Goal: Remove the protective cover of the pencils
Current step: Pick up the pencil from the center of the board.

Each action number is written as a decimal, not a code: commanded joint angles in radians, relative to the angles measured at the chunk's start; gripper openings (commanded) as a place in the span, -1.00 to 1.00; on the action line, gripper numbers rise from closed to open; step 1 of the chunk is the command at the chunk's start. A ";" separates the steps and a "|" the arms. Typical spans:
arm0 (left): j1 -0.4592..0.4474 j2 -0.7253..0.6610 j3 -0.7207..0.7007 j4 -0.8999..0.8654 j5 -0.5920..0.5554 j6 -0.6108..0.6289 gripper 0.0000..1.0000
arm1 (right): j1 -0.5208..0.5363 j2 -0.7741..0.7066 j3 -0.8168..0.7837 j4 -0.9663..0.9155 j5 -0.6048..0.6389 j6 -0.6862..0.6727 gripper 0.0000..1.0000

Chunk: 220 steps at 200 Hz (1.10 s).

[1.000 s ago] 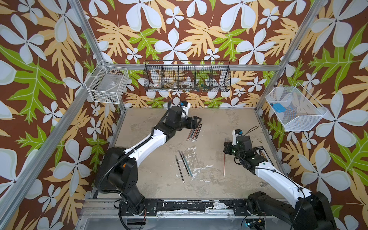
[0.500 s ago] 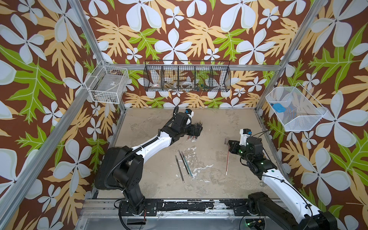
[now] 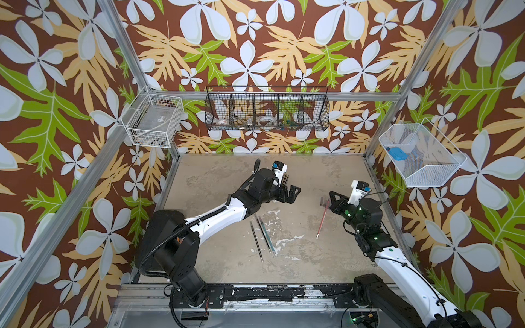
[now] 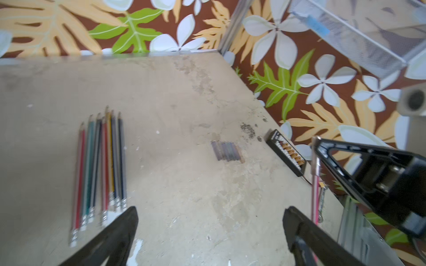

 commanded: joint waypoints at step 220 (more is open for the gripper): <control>-0.117 0.124 0.107 -0.052 0.280 0.055 0.59 | -0.004 -0.103 -0.212 0.531 0.149 0.202 -1.00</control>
